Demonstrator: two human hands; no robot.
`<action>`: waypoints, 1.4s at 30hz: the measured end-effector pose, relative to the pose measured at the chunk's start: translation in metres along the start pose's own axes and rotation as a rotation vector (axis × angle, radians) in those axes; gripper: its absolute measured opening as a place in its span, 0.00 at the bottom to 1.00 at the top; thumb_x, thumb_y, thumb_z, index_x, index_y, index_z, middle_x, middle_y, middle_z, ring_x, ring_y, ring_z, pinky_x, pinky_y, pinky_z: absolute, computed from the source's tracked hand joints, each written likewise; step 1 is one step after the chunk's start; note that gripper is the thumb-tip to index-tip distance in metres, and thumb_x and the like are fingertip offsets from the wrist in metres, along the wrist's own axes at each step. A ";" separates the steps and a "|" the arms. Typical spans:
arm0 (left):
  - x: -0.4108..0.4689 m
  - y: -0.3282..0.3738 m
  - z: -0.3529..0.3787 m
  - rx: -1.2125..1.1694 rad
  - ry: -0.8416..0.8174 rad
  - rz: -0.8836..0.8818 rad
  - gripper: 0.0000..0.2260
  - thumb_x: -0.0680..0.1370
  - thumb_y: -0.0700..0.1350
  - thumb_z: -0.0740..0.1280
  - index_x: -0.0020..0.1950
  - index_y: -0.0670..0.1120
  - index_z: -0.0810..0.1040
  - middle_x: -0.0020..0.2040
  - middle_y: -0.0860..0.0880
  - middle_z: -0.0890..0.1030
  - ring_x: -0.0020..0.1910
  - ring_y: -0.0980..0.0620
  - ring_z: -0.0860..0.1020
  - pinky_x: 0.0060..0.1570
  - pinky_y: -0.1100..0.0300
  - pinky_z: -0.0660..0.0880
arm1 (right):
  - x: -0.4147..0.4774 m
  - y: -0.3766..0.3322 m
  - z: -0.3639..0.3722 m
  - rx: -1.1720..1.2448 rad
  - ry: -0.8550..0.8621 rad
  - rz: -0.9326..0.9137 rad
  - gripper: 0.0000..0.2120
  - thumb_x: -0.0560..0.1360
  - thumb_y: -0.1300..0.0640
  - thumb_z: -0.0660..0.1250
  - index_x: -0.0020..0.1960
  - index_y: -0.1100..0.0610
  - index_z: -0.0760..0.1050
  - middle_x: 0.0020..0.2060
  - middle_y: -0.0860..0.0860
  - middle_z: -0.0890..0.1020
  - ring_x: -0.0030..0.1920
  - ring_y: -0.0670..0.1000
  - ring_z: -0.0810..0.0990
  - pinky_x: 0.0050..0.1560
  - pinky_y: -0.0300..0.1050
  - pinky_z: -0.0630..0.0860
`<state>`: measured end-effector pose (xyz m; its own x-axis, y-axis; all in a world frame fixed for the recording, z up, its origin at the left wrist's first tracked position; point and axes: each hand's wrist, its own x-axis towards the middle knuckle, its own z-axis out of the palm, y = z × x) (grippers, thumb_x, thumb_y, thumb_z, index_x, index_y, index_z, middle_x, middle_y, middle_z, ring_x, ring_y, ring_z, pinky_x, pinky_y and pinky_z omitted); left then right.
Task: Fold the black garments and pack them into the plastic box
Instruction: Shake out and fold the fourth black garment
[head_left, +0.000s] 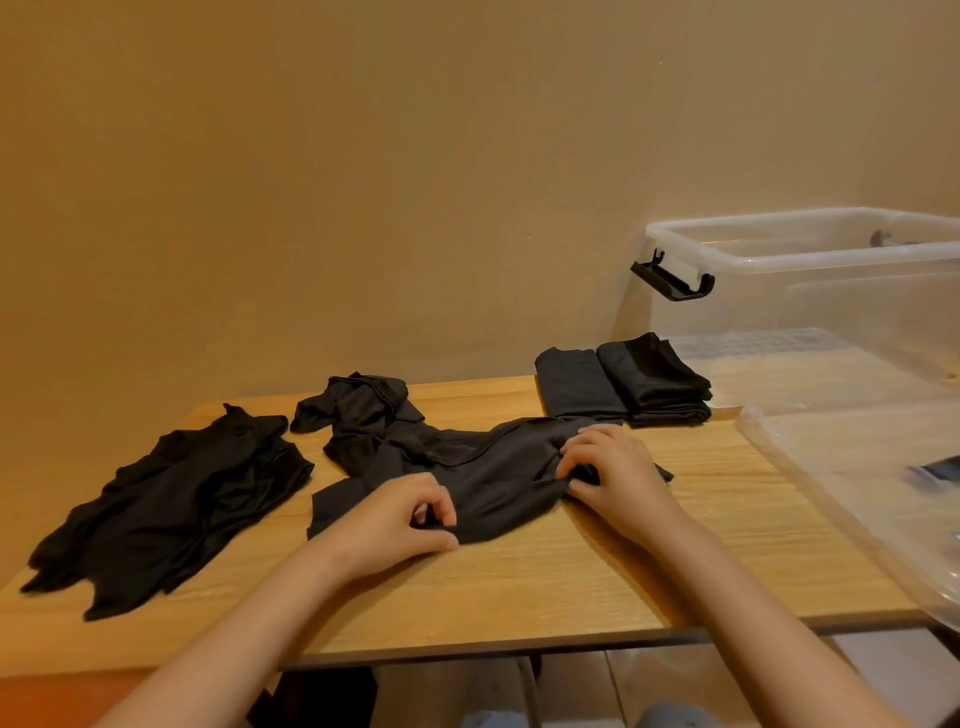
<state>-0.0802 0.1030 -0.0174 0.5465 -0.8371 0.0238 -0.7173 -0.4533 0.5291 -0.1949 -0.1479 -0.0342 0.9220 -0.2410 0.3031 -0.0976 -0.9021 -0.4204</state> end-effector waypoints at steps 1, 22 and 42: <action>0.001 0.000 -0.003 0.006 0.012 -0.006 0.03 0.74 0.52 0.72 0.44 0.57 0.78 0.46 0.58 0.76 0.45 0.60 0.74 0.49 0.61 0.74 | 0.002 -0.001 -0.001 0.038 0.042 0.008 0.05 0.76 0.52 0.68 0.51 0.44 0.78 0.58 0.42 0.77 0.68 0.45 0.65 0.70 0.49 0.58; 0.037 0.017 -0.081 -0.454 0.290 -0.237 0.17 0.71 0.62 0.71 0.48 0.49 0.78 0.49 0.52 0.81 0.49 0.53 0.79 0.45 0.60 0.73 | 0.052 -0.028 -0.075 0.579 0.143 0.154 0.09 0.75 0.64 0.69 0.53 0.54 0.79 0.47 0.53 0.82 0.50 0.50 0.80 0.55 0.46 0.79; 0.058 -0.031 -0.024 -0.180 0.300 -0.203 0.04 0.78 0.44 0.69 0.44 0.51 0.82 0.46 0.54 0.82 0.48 0.58 0.79 0.48 0.63 0.73 | 0.034 0.019 -0.014 0.191 0.213 0.404 0.04 0.78 0.54 0.66 0.50 0.51 0.80 0.44 0.47 0.82 0.46 0.48 0.80 0.49 0.49 0.80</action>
<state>-0.0157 0.0759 -0.0123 0.7903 -0.5974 0.1361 -0.5093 -0.5172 0.6878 -0.1711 -0.1783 -0.0198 0.7256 -0.6436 0.2435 -0.3422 -0.6445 -0.6837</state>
